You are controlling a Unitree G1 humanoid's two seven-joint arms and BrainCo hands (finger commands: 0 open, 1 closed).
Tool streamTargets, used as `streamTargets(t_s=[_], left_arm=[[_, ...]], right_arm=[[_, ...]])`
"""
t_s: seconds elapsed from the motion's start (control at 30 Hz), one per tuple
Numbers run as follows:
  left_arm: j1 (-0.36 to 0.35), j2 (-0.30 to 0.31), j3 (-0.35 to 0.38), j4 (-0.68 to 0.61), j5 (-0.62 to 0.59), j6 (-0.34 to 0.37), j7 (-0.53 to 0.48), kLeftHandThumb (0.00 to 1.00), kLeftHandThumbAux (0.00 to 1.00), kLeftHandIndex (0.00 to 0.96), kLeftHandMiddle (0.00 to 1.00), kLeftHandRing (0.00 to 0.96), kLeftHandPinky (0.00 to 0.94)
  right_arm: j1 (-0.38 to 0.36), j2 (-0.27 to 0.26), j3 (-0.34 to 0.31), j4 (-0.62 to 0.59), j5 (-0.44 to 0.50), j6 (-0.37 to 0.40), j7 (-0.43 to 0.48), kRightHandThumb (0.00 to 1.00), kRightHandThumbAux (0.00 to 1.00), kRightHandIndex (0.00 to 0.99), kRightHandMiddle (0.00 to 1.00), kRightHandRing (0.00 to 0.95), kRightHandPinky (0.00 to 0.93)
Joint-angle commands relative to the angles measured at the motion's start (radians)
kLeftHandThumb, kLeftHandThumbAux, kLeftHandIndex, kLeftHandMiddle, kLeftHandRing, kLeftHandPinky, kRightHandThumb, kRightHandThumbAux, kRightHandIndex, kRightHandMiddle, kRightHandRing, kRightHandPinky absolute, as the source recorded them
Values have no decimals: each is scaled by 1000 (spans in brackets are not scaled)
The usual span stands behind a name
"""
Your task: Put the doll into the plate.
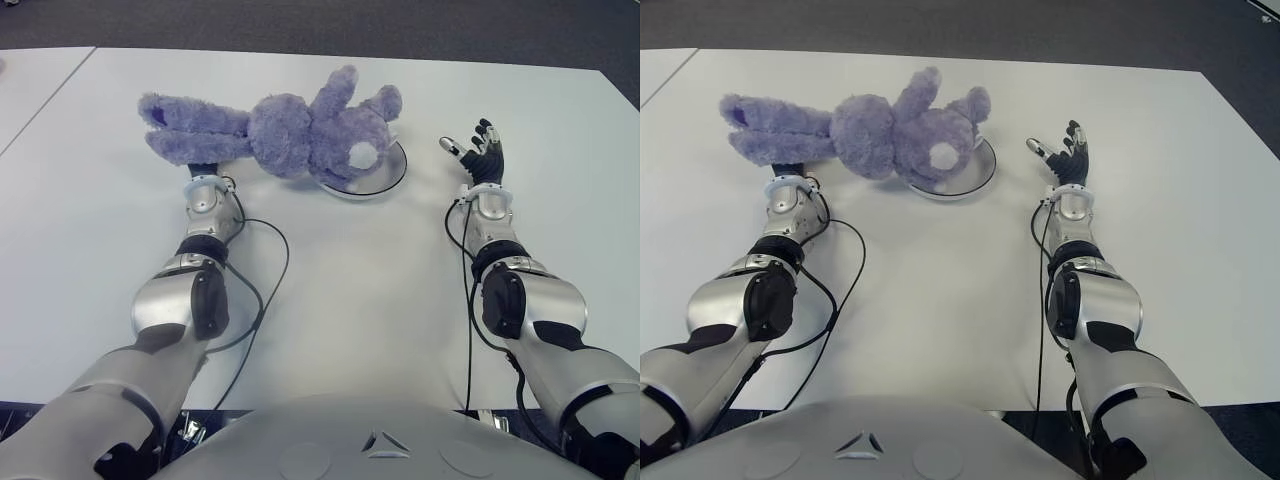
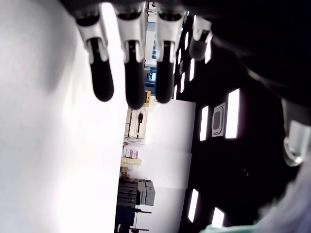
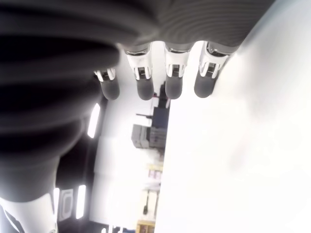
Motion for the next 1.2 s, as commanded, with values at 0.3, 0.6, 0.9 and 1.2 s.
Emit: streamTargets(t_s=[0.3, 0.6, 0.9, 1.2], left_arm=[[203, -47, -105, 138, 111, 101, 23, 0, 530, 56, 260, 285, 259], [202, -87, -220, 133, 208, 18, -14, 0, 526, 32, 180, 197, 175], [183, -125, -312, 134, 257, 42, -55, 0, 521, 54, 179, 185, 164], [162, -138, -360, 146, 268, 112, -203, 0, 492, 36, 170, 183, 186]], right_arm=[[89, 108, 7, 51, 18, 207, 206, 0, 758, 53, 54, 41, 76], [85, 131, 17, 48, 12, 213, 229, 0, 780, 48, 44, 35, 77], [88, 159, 17, 47, 14, 203, 234, 0, 794, 56, 48, 42, 84], [105, 203, 38, 47, -4, 185, 220, 0, 803, 61, 47, 50, 87]])
